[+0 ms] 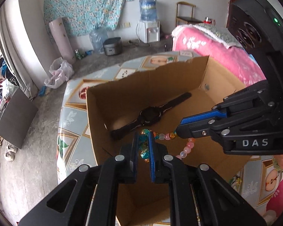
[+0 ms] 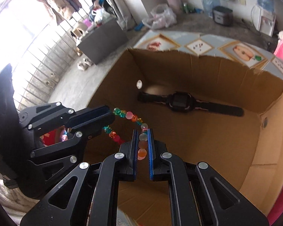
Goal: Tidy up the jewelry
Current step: 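Carry the bead bracelet into the box with the left tool and open it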
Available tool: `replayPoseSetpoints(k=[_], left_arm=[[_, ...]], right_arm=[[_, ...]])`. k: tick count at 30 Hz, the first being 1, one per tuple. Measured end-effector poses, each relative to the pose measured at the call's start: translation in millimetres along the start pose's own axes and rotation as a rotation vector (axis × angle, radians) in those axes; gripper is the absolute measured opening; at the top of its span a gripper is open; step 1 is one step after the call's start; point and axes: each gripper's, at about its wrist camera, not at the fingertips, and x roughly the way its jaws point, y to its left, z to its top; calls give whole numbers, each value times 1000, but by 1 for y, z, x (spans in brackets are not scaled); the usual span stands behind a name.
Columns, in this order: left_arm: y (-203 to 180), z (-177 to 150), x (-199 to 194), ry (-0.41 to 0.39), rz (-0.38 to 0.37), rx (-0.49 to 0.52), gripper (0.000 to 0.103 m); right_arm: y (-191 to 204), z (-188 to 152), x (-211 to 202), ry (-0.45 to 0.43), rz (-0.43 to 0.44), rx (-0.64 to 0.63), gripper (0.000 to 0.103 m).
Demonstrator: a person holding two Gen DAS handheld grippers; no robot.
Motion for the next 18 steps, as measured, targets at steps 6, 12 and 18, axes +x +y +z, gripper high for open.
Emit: replayPoseSetpoints(k=[6,12,18], left_arm=[[0,4,20,70,18,45,10],[8,5,24,71,37,50,10],[24,3,-1,-14,45,-15,18]], right_arm=[[-10,10,24,102,-11,13,8],[-25,13,20,75,14,60,15],[-37,5,-19,-57,26,83,30]])
